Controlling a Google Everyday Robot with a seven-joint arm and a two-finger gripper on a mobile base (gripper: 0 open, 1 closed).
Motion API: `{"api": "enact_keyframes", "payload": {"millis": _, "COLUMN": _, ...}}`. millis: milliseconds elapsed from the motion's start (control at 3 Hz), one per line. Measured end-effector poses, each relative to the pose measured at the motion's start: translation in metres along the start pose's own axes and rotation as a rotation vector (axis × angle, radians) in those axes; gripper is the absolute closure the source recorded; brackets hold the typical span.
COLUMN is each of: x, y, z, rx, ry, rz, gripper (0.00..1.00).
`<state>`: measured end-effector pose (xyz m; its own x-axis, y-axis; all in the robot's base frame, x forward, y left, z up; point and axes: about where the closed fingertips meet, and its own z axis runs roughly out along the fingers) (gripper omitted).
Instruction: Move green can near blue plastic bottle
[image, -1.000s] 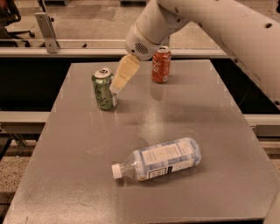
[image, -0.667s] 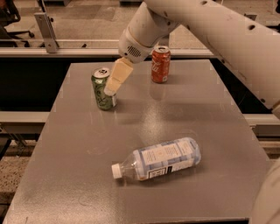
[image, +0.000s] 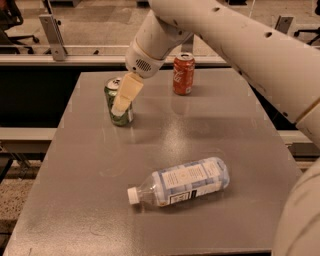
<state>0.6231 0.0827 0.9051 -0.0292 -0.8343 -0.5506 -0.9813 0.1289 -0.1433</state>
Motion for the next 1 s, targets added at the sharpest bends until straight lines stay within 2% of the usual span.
{"api": "enact_keyframes", "payload": {"millis": 333, "x": -0.004, "y": 0.006, "z": 0.005, "rx": -0.016, "ry": 0.000, "rz": -0.014, "gripper": 0.15}}
{"api": "enact_keyframes", "payload": {"millis": 1000, "x": -0.008, "y": 0.017, "z": 0.000, "rx": -0.027, "ry": -0.024, "rz": -0.025, "gripper": 0.61}}
